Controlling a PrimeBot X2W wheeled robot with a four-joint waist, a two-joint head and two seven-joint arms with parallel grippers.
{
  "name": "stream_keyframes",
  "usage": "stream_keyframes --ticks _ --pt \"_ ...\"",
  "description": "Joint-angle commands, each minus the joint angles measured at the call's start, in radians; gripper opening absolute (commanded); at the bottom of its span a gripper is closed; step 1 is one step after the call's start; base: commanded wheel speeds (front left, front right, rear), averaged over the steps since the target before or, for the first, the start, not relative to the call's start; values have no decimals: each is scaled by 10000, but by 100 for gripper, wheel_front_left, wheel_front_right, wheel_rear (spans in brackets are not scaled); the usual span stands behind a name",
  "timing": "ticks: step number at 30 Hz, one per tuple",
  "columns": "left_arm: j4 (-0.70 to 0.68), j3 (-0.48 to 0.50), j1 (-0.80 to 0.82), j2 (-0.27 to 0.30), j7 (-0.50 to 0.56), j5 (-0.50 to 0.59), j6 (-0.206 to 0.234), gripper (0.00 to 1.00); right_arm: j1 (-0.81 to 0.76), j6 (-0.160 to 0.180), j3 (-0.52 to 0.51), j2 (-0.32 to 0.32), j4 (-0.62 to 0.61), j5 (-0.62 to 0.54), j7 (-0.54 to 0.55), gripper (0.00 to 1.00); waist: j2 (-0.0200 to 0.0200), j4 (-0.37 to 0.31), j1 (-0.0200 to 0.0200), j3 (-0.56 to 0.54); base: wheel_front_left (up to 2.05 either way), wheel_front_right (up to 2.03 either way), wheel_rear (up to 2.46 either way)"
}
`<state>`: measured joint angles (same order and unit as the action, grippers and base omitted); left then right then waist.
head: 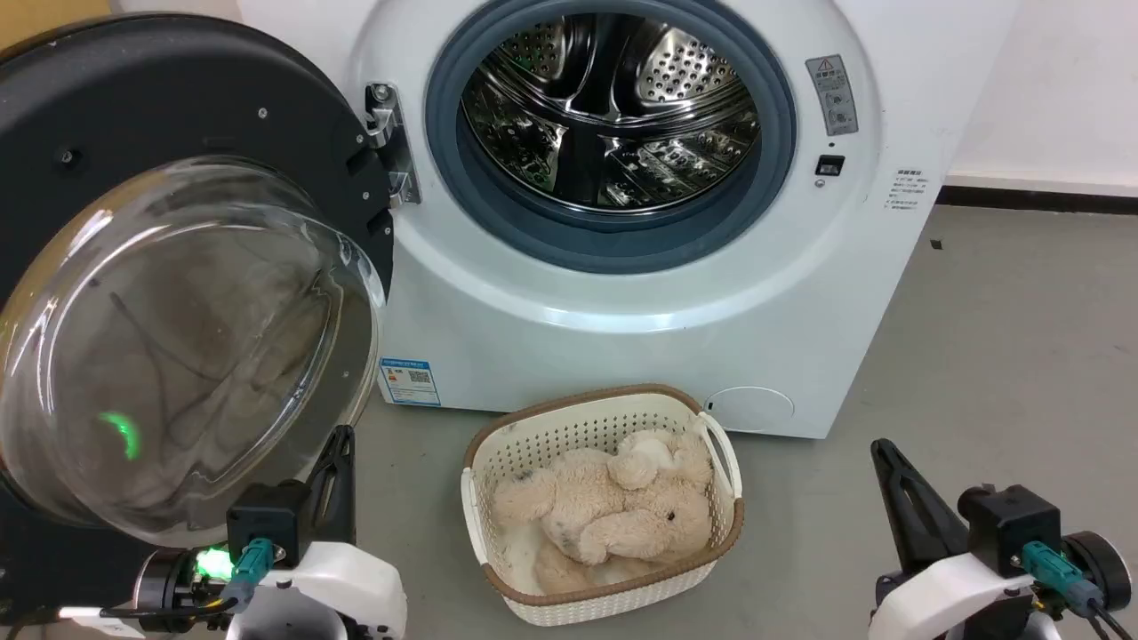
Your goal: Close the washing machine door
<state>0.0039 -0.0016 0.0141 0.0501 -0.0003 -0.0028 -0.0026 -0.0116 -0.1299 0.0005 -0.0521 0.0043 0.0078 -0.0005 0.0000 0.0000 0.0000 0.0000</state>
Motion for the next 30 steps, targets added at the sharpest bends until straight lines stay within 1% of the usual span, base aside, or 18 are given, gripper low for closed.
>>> stream_keyframes --ticks 1,25,26,30 --pt "-39 16 -141 1 3 28 26 0 116 -8 -5 19 -43 -78 5 0 0 0 0 0 0 0 0" --pt "-39 16 -141 1 3 28 26 0 116 -8 -5 19 -43 -78 5 0 0 0 0 0 0 0 0" --pt "0 0 0 0 -1 0 1 100 0 0 -1 0 0 1 -1 100 0 0 0 0 0 0 0" --pt "20 -8 9 0 -38 -17 31 100 -1 0 -42 0 21 40 -40 100 0 0 0 4 0 0 0"
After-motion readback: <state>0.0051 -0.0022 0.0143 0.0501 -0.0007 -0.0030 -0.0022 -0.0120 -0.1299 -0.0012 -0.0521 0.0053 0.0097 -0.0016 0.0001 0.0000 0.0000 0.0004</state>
